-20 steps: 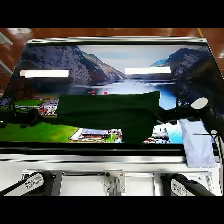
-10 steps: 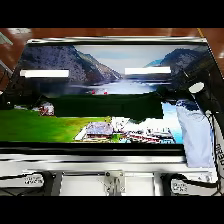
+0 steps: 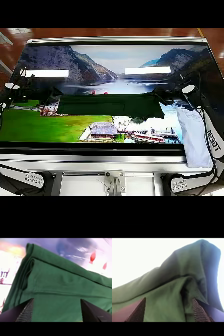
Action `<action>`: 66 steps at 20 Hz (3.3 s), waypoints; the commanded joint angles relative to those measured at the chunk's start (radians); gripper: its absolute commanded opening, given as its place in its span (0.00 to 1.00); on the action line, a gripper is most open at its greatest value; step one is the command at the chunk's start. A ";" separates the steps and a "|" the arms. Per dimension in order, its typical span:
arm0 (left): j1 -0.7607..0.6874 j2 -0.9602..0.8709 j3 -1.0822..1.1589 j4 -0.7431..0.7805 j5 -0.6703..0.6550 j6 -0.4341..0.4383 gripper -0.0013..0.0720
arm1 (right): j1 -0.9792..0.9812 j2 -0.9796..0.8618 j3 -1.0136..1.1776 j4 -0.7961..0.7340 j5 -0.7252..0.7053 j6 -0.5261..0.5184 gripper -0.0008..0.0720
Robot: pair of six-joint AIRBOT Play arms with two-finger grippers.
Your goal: Fold the shirts.
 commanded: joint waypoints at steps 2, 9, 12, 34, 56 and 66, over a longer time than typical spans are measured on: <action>0.066 -0.016 0.093 -0.002 -0.219 0.010 0.97 | -0.078 0.071 0.018 -0.154 0.102 -0.071 0.96; 0.018 0.091 0.111 -0.002 -0.357 0.014 0.85 | -0.145 -0.046 0.018 -0.036 0.309 -0.083 0.96; -0.045 0.135 0.111 -0.002 -0.356 0.014 0.85 | -0.101 -0.109 0.018 0.040 0.237 -0.094 0.96; -0.782 -0.094 0.111 -0.241 0.164 0.067 0.07 | -0.140 0.468 0.018 0.129 0.643 0.019 0.10; -0.198 0.410 0.113 0.048 0.241 0.043 0.07 | 0.507 0.257 0.018 0.224 0.078 0.105 0.10; 0.135 0.614 0.103 0.053 -0.080 0.067 0.07 | 0.713 -0.157 0.199 0.643 -0.142 -0.022 0.28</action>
